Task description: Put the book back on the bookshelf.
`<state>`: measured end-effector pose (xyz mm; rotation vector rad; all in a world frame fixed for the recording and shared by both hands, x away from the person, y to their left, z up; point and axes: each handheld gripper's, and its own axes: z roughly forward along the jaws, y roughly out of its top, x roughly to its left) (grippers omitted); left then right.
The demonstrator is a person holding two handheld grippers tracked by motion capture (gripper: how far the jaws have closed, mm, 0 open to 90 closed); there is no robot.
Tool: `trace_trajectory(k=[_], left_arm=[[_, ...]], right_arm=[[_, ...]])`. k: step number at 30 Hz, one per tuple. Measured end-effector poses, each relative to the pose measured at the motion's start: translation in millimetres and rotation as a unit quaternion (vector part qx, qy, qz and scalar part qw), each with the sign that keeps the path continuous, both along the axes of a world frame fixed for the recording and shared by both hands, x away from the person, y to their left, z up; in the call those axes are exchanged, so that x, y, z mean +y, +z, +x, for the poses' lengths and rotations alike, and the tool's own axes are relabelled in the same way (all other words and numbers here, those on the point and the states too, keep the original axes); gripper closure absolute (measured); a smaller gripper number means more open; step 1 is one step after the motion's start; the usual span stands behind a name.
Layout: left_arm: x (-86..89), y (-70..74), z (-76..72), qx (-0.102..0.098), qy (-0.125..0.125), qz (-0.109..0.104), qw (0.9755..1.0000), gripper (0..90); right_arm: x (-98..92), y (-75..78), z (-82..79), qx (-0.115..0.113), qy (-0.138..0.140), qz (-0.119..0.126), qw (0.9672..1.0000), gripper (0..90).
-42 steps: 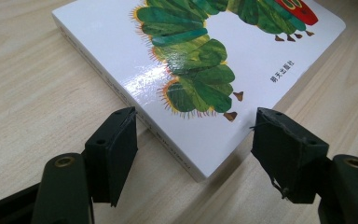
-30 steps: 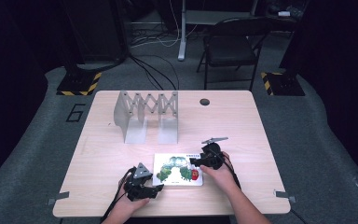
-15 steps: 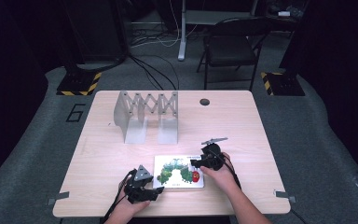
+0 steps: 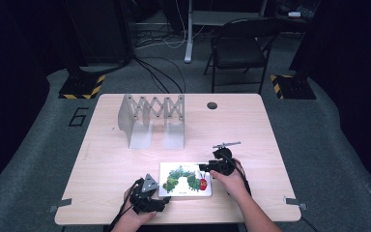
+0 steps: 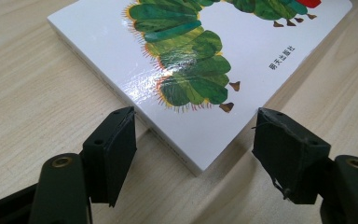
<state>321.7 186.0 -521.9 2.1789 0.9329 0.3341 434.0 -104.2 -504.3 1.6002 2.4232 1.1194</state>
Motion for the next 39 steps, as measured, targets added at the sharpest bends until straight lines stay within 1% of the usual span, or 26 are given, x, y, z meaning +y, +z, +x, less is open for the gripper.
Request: trace_trajectory(k=[1, 2, 3, 4, 5, 6, 7, 8, 9, 11, 13, 14, 17, 19, 24, 27, 28, 29, 30, 32, 33, 34, 36, 38, 39], left_arm=[[-0.7, 0.5, -0.7, 0.009, -0.001, -0.002, 1.0000, 29.8], [-1.1, 0.1, -0.8, 0.006, 0.000, -0.003, 1.0000, 29.0], [-1.1, -0.2, -0.5, -0.001, -0.002, 0.003, 1.0000, 28.4], [-1.0, -0.1, -0.4, -0.001, -0.004, 0.004, 1.0000, 28.0], [-1.7, -0.4, -0.7, -0.006, -0.001, 0.009, 0.9999, 28.0], [-2.0, -0.5, -0.9, -0.006, -0.001, 0.010, 0.9999, 27.8], [-2.7, -1.2, -1.0, -0.007, 0.000, 0.004, 1.0000, 27.6], [-2.7, -1.2, -0.9, -0.008, 0.000, 0.005, 1.0000, 27.5], [-2.7, -1.2, -0.9, -0.008, 0.000, 0.005, 1.0000, 27.5], [-2.2, -1.1, -0.7, -0.008, -0.002, 0.006, 0.9999, 27.5], [-2.5, -1.3, -0.7, -0.008, -0.001, 0.004, 1.0000, 27.2], [-2.6, -1.3, -0.6, -0.009, -0.002, 0.005, 0.9999, 26.9], [-3.2, -1.6, -0.9, -0.006, -0.001, 0.005, 1.0000, 25.9], [-3.7, -2.4, -0.9, -0.009, -0.001, 0.003, 1.0000, 25.0], [-3.3, -2.0, -0.8, -0.008, -0.004, 0.006, 0.9999, 24.9], [-3.6, -2.4, -1.0, -0.009, -0.003, 0.004, 0.9999, 25.0], [-3.7, -2.4, -1.0, -0.010, -0.003, 0.004, 0.9999, 25.0], [-3.8, -2.7, -1.0, -0.011, -0.002, 0.002, 0.9999, 25.1], [-3.9, -2.8, -1.3, -0.012, -0.001, 0.002, 0.9999, 25.0], [-4.1, -2.8, -1.5, -0.013, 0.001, 0.005, 0.9999, 25.0], [-4.2, -3.4, -1.3, -0.014, 0.001, 0.000, 0.9999, 25.0], [-4.2, -3.3, -1.3, -0.014, 0.001, 0.000, 0.9999, 25.0], [-3.7, -3.0, -1.0, -0.012, -0.001, 0.000, 0.9999, 25.0], [-3.7, -3.0, -1.0, -0.012, -0.001, 0.000, 0.9999, 25.0], [-3.8, -3.0, -1.0, -0.012, -0.001, 0.000, 0.9999, 24.9]], right_arm=[[0.1, 0.0, 0.0, 0.002, 0.000, 0.001, 1.0000, 43.5], [0.0, -1.2, 0.8, -0.005, 0.004, 0.001, 1.0000, 43.5], [0.6, -1.5, 0.5, -0.004, 0.004, 0.000, 1.0000, 43.5], [2.0, -1.0, -0.4, 0.006, 0.003, -0.002, 1.0000, 43.5], [3.0, -0.9, -1.0, 0.010, 0.001, -0.003, 0.9999, 43.1], [4.2, -1.4, -1.2, 0.001, 0.003, -0.007, 1.0000, 42.9], [4.7, -1.1, -1.4, 0.001, 0.004, -0.011, 0.9999, 42.7], [4.5, -1.6, -0.9, -0.008, 0.010, -0.015, 0.9998, 42.6], [5.2, -1.0, -1.6, -0.004, 0.006, -0.015, 0.9999, 42.7], [5.0, -0.8, -1.3, -0.005, 0.006, -0.015, 0.9999, 43.3], [4.3, 1.1, -1.8, 0.004, -0.002, -0.010, 0.9999, 45.1], [3.6, 1.2, -1.0, 0.000, -0.001, -0.008, 1.0000, 45.1], [3.0, 2.2, -1.5, 0.004, -0.004, -0.006, 1.0000, 45.8], [2.2, 3.6, -1.8, 0.006, -0.008, -0.001, 1.0000, 45.8], [1.8, 3.0, -1.2, 0.008, -0.008, 0.002, 0.9999, 45.7], [1.8, 1.3, 0.3, 0.004, -0.008, 0.006, 0.9999, 45.9], [1.7, 0.8, 1.2, 0.003, -0.006, 0.003, 1.0000, 45.9], [2.4, 0.1, 2.8, -0.004, -0.006, 0.000, 1.0000, 45.0], [3.5, -0.1, 3.1, -0.003, -0.008, -0.002, 1.0000, 44.4], [5.0, -2.7, 4.5, -0.008, 0.000, -0.008, 0.9999, 43.4], [5.8, -3.5, 4.7, -0.008, 0.000, -0.009, 0.9999, 43.2], [7.1, -2.7, 3.8, 0.000, -0.001, -0.008, 1.0000, 42.8], [8.3, -3.3, 3.7, -0.009, 0.000, -0.011, 0.9999, 42.6], [8.2, -2.7, 3.6, -0.007, 0.002, -0.015, 0.9999, 42.5], [7.8, -1.5, 3.8, -0.007, -0.001, -0.011, 0.9999, 42.6]])
